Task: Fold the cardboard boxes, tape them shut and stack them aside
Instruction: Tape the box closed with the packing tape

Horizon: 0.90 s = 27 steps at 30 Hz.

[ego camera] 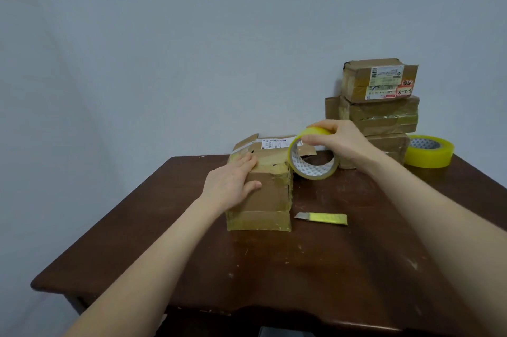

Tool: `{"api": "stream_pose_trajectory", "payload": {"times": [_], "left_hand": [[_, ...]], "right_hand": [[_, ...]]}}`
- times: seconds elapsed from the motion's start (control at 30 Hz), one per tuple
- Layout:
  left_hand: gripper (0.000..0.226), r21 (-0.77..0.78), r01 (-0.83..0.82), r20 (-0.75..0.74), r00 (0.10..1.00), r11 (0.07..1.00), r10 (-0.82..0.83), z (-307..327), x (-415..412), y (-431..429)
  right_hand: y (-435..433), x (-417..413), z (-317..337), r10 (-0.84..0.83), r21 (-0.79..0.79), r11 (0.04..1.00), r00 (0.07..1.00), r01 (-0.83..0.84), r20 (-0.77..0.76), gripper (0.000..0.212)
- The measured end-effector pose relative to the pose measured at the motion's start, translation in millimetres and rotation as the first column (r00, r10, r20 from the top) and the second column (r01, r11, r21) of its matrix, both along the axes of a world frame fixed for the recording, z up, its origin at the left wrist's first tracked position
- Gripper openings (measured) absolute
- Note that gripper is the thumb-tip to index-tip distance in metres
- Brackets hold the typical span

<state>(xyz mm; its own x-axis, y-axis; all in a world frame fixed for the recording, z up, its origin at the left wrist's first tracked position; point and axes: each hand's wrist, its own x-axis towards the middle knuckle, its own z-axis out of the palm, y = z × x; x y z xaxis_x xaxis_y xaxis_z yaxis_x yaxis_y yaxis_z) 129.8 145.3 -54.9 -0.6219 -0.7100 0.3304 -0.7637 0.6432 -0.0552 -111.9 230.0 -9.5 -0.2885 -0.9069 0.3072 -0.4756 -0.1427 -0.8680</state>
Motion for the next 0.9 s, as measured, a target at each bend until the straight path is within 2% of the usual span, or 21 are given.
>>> {"api": "stream_pose_trajectory", "payload": {"times": [0.13,0.23,0.33,0.43,0.53,0.67,0.9], "left_hand": [[0.066,-0.108,0.028,0.067,0.998,0.994,-0.021,-2.2,-8.7,0.0],[0.074,-0.070,0.073,-0.012,0.997,0.995,-0.074,-1.1,-28.4,5.3],[0.075,-0.082,0.078,-0.054,0.995,0.994,-0.083,-5.2,-44.3,8.4],[0.072,-0.089,0.006,-0.085,0.996,0.996,-0.014,-6.5,-51.3,13.1],[0.067,-0.124,-0.028,-0.119,0.993,0.992,0.013,-8.8,-58.4,17.4],[0.068,-0.152,-0.006,-0.066,0.998,0.988,-0.004,-14.2,-55.8,12.4],[0.064,-0.152,0.061,-0.016,0.998,0.987,-0.064,-11.8,-48.6,7.2]], "right_hand": [[-2.6,-0.6,-24.8,-0.012,0.024,1.000,0.982,0.008,0.189,0.042],[-1.9,-3.3,-30.2,-0.016,0.010,1.000,0.960,0.014,0.279,0.036],[4.3,-11.1,-32.6,0.025,0.027,0.999,0.971,-0.032,0.239,0.035],[13.5,-19.8,-40.0,0.075,0.122,0.987,0.969,-0.106,0.236,0.048],[11.3,-20.9,-46.5,0.033,0.099,0.993,0.958,-0.064,0.284,0.055],[9.8,-17.5,-46.3,0.017,0.010,1.000,0.957,-0.021,0.289,0.034],[19.9,-28.7,-42.8,0.069,0.001,0.998,0.982,-0.070,0.174,0.032]]}}
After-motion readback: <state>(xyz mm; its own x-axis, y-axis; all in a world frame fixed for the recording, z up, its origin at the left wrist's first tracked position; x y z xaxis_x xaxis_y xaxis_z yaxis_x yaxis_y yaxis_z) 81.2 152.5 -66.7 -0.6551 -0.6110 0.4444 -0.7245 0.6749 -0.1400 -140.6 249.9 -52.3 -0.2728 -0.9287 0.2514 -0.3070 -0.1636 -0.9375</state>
